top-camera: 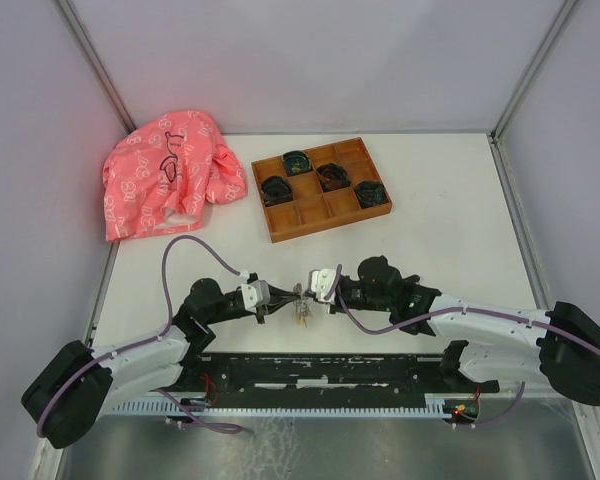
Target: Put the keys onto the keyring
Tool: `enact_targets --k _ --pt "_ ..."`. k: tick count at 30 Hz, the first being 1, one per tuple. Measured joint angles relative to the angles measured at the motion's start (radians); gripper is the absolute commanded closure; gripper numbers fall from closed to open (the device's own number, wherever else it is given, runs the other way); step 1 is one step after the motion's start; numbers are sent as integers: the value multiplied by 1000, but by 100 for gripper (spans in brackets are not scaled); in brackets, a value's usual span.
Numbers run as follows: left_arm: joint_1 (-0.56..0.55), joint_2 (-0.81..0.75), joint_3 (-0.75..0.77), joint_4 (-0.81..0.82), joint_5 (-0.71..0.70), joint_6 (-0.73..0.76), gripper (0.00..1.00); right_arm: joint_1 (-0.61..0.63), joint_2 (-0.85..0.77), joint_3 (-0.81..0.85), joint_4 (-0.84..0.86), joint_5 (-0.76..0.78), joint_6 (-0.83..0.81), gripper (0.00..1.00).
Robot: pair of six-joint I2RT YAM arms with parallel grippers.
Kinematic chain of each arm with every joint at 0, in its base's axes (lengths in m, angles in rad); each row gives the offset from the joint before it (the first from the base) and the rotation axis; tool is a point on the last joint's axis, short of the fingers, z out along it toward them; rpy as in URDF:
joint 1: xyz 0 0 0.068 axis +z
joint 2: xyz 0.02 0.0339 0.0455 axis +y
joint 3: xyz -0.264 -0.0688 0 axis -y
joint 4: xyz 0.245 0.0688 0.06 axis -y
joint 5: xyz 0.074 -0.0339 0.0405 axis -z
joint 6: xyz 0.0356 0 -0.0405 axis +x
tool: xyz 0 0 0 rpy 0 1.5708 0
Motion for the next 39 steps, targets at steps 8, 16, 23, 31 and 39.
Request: enact_targets --k 8,16,23,31,39 --pt "0 13 3 3 20 0 97 -9 0 0 -8 -35 6 99" --pt "0 3 21 -39 16 2 97 -18 -1 15 -32 -44 12 99" --pt "0 -25 44 -101 8 4 97 -23 1 64 -110 -47 16 89" --pt "0 -31 43 -100 0 2 97 -23 -2 79 -130 -53 15 70" --pt "0 -32 43 -100 0 2 97 -31 -45 78 -165 -53 11 67"
